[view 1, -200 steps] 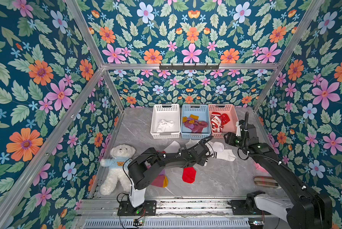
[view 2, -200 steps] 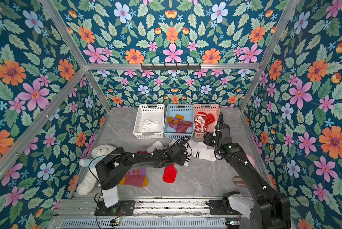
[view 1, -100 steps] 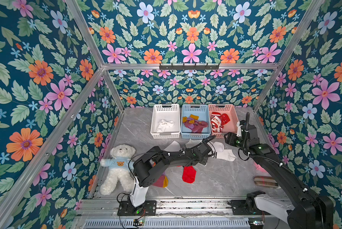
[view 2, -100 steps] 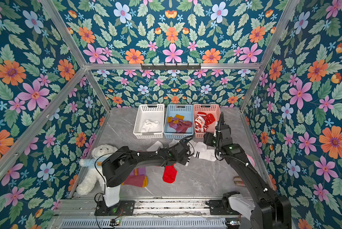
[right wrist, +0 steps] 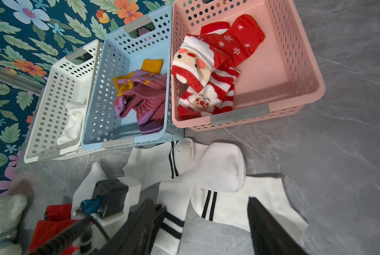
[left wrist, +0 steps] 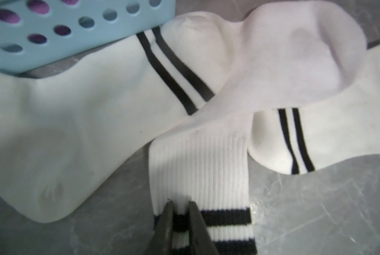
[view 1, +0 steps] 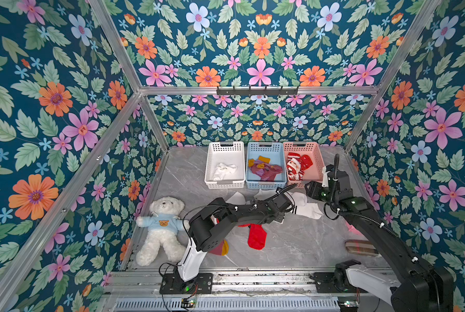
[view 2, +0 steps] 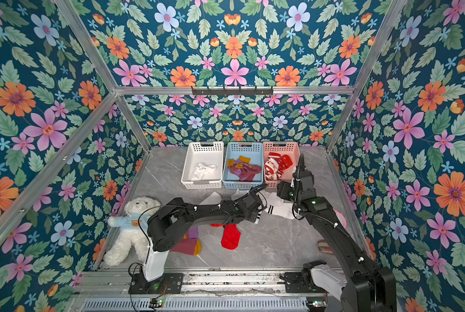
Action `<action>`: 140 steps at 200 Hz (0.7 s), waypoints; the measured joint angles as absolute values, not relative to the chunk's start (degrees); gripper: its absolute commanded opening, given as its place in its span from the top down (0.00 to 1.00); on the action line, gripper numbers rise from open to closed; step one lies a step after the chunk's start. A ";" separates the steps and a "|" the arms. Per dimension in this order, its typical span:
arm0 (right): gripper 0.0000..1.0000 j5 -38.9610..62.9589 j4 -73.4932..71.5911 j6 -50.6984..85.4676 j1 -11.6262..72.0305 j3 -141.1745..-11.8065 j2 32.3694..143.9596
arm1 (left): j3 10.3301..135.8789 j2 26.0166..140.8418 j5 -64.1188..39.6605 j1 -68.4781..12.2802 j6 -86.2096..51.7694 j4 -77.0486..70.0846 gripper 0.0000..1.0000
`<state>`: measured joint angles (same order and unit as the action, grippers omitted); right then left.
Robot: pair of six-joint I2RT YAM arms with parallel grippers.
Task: Sort the socks into the basket by color
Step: Pick up the sock at the center of the board.
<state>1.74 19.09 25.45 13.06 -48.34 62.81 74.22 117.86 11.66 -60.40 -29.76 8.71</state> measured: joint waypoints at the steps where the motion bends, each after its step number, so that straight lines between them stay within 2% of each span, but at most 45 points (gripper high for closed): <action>1: 0.31 1.74 19.09 25.45 13.06 -48.34 62.78 | 74.22 117.89 11.70 -60.40 -29.78 8.67 0.99; 75: 0.31 1.39 19.03 25.50 13.02 -47.90 62.74 | 71.99 116.27 11.57 -60.47 -29.93 7.49 1.00; 140: 0.31 1.39 18.24 25.50 13.02 -47.64 62.37 | 68.88 104.75 9.72 -60.03 -26.06 10.79 1.00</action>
